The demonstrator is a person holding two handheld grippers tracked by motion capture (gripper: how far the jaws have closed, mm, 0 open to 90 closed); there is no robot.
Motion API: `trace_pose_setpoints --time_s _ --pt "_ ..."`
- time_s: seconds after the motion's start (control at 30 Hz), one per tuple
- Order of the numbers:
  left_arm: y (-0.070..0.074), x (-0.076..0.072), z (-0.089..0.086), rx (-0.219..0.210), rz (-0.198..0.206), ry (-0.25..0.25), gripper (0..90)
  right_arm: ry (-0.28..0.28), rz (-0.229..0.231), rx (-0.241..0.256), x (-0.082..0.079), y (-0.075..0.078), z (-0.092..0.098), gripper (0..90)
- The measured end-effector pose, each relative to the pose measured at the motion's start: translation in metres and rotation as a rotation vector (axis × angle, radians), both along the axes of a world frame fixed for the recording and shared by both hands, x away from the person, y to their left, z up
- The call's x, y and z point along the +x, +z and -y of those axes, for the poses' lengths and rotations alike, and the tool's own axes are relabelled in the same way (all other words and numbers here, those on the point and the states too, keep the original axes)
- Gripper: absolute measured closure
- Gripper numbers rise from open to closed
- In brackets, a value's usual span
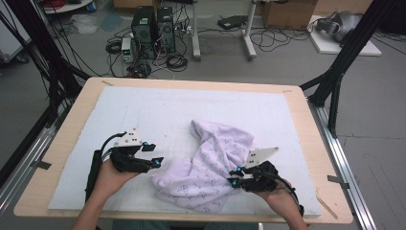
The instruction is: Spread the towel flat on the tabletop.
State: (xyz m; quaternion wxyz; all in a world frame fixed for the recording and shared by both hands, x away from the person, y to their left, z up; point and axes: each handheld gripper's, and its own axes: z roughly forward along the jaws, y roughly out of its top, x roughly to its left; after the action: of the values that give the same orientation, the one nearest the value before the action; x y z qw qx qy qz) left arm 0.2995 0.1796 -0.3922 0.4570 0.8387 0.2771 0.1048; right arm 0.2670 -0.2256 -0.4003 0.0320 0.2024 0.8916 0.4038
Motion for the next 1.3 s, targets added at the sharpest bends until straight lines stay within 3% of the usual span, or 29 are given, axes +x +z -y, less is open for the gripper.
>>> trace_pose_setpoints --time_s 0.03,0.1,0.2,0.33,0.37,0.4,0.47,0.57,0.63,0.7,0.8,0.9,0.93,0.97,1.03,1.07,1.1,1.17,1.3 --pt "0.0 0.001 0.002 0.001 -0.001 -0.007 42.6 -0.031 0.011 0.043 0.006 0.005 0.004 63.2" --pt "-0.001 0.003 0.009 0.005 -0.003 -0.027 43.3 -0.045 0.029 0.044 0.01 0.006 0.005 60.0" --pt "-0.009 0.009 0.021 0.025 -0.035 -0.064 45.8 -0.109 0.032 0.019 0.026 0.002 0.002 54.0" --pt "-0.018 0.015 0.034 0.06 -0.073 -0.107 46.8 -0.141 0.02 -0.015 0.038 -0.004 -0.002 48.8" --pt "-0.023 0.017 0.039 0.076 -0.105 -0.125 46.9 -0.152 0.008 -0.051 0.043 -0.01 -0.006 46.1" --pt "-0.03 0.02 0.045 0.108 -0.144 -0.146 46.9 -0.145 0.001 -0.062 0.045 -0.012 -0.008 47.1" --pt "-0.034 0.021 0.048 0.129 -0.154 -0.157 48.9 -0.131 -0.002 -0.098 0.047 -0.018 -0.012 49.4" --pt "-0.038 0.02 0.054 0.146 -0.171 -0.186 67.9 -0.127 -0.019 -0.127 0.048 -0.026 -0.015 51.3" --pt "-0.036 0.016 0.055 0.164 -0.139 -0.194 78.5 -0.122 -0.013 -0.142 0.048 -0.028 -0.018 56.1" --pt "-0.033 0.013 0.053 0.174 -0.111 -0.186 80.9 -0.112 -0.002 -0.149 0.049 -0.029 -0.022 63.9" --pt "-0.026 -0.001 0.037 0.153 -0.047 -0.138 81.8 -0.089 0.013 -0.153 0.049 -0.027 -0.026 75.7" --pt "-0.023 -0.011 0.023 0.149 -0.021 -0.101 82.2 -0.073 0.032 -0.151 0.046 -0.025 -0.03 77.3" --pt "-0.02 -0.022 0.006 0.131 -0.001 -0.062 82.3 -0.066 0.033 -0.144 0.045 -0.024 -0.032 77.3" --pt "-0.02 -0.022 0.006 0.131 -0.001 -0.062 82.3 -0.058 0.037 -0.136 0.044 -0.023 -0.034 77.3" --pt "-0.016 -0.037 -0.02 0.103 0.014 -0.005 82.4 -0.041 0.046 -0.118 0.042 -0.021 -0.04 77.3" --pt "-0.016 -0.037 -0.02 0.103 0.014 -0.005 82.4 -0.03 0.046 -0.109 0.042 -0.02 -0.042 77.3" --pt "-0.014 -0.046 -0.034 0.09 0.012 0.022 82.4 -0.024 0.047 -0.101 0.041 -0.019 -0.046 77.3" --pt "-0.013 -0.052 -0.044 0.09 0.0 0.036 82.4 -0.002 0.051 -0.093 0.04 -0.018 -0.052 77.3" --pt "-0.015 -0.054 -0.051 0.088 -0.033 0.042 80.6 0.032 0.055 -0.106 0.037 -0.017 -0.059 77.3"
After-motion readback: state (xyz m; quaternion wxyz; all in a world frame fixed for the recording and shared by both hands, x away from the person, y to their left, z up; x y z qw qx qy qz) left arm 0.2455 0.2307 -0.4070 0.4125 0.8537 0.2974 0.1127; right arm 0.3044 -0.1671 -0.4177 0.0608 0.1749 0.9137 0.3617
